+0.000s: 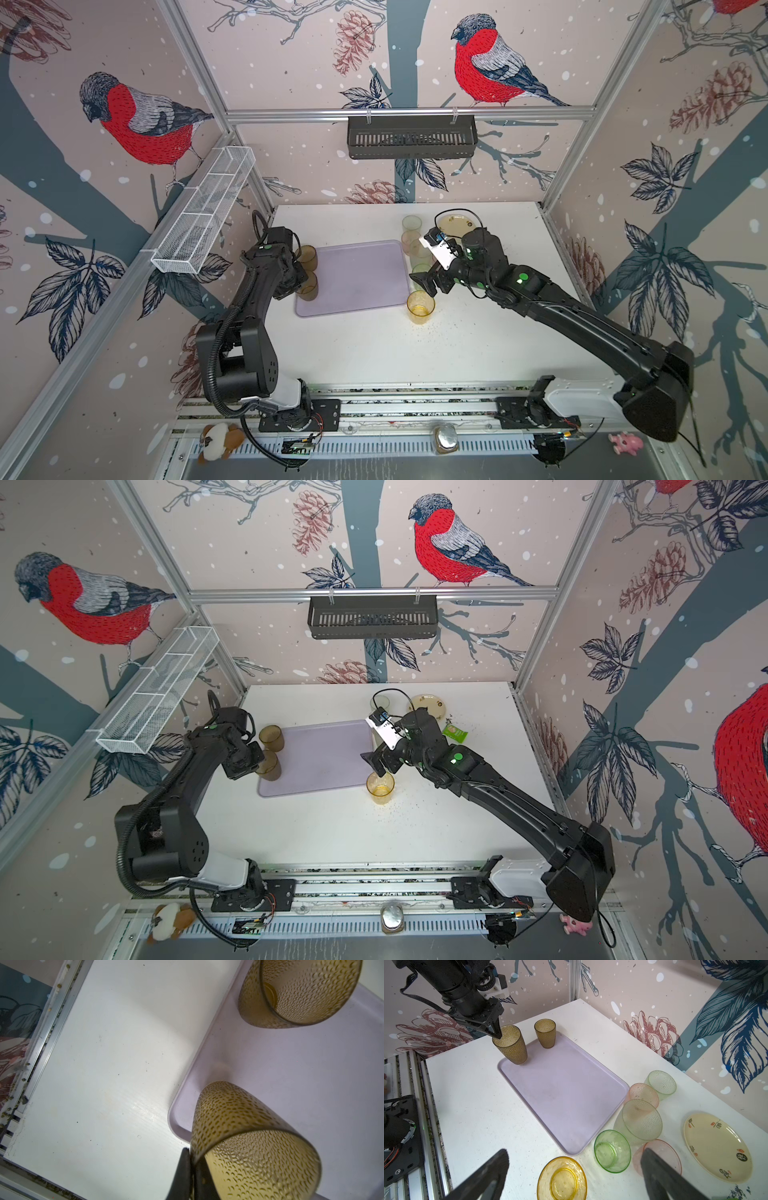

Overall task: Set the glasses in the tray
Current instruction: 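Lower the amber glass onto the tray next to the first glass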

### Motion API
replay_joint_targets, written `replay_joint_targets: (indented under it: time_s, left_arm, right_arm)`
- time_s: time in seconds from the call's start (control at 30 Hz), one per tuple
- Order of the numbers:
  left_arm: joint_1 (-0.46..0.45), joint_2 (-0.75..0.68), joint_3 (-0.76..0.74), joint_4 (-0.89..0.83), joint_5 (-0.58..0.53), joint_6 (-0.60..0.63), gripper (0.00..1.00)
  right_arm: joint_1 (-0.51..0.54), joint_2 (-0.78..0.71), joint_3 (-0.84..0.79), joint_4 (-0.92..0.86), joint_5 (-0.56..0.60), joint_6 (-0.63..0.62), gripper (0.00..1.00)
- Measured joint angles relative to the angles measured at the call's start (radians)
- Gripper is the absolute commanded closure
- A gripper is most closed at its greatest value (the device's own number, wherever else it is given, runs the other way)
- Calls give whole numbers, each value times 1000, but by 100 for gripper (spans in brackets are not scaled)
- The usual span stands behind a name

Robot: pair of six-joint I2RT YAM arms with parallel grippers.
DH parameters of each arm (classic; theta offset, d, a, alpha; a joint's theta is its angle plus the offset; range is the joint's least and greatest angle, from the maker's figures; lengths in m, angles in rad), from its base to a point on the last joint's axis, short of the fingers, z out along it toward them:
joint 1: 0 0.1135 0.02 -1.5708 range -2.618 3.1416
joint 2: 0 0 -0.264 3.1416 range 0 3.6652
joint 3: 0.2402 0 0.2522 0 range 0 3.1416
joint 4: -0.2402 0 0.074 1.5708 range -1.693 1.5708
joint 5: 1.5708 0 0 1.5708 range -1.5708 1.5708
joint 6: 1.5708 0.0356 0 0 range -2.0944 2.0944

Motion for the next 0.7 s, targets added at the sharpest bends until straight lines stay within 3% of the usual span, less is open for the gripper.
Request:
replay_joint_targets:
  time_s: [0.7]
  left_arm:
    - [16, 19, -34, 41, 3, 8, 100]
  right_arm:
    - [0, 11, -1, 4, -7, 0, 0]
